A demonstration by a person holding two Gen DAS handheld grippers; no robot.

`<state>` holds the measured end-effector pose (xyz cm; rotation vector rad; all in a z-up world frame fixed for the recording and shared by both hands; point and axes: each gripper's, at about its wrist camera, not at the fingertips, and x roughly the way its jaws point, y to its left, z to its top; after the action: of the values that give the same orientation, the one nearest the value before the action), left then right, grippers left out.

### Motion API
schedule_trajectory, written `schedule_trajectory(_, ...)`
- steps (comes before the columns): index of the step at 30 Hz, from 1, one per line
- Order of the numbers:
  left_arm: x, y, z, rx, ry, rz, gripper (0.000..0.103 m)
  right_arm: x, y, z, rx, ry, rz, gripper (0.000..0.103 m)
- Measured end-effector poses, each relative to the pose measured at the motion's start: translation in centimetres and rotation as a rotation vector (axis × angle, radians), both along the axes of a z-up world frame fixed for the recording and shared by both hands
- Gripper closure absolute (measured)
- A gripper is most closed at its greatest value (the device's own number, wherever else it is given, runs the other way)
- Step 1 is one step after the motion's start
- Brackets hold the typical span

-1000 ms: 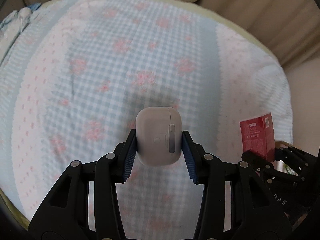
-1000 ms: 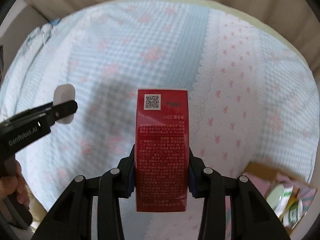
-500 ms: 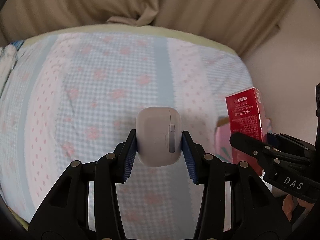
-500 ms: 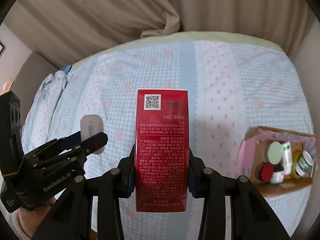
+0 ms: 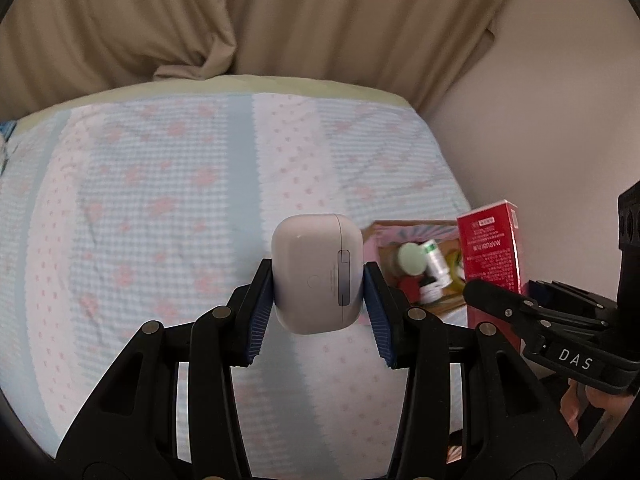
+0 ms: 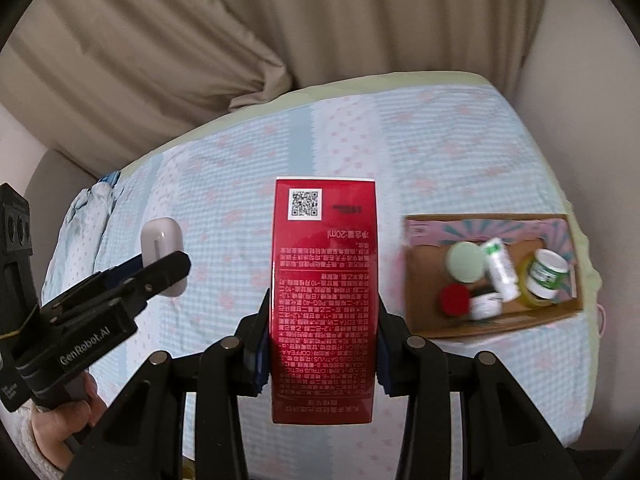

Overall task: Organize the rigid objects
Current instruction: 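Carry the earbud case and red box with both tools over the box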

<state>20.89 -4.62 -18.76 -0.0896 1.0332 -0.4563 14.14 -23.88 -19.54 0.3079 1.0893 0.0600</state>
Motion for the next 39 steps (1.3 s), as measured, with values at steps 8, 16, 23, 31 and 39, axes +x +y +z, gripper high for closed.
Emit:
schedule_trajectory(8, -1.2, -10.6, -1.7, -0.002, 0.038, -0.043, 0.063, -1.6, -10.7, -1.1, 0.012, 0.029, -0.036, 0.065)
schedule_trajectory(16, -0.8, -18.4, -6.0, 0.042, 0.099, -0.055, 0.063, -1.5, -18.0, -5.1, 0.034, 0.099, -0.047, 0.065)
schedule_trajectory(23, 1.0, -22.3, -12.2, 0.112, 0.185, -0.049, 0.063, 0.7, -21.7, -10.2, -0.008, 0.179, -0.007, 0.065)
schedule_trajectory(31, 4.2, -23.8, -18.1, 0.202, 0.279, -0.037, 0.063, 3.5, -22.1, -15.6, -0.060, 0.256, 0.097, 0.065)
schedule_trajectory(39, 7.1, -24.9, -21.9, 0.250, 0.336, 0.009, 0.063, 4.7, -21.8, -19.3, -0.089, 0.294, 0.184, 0.065)
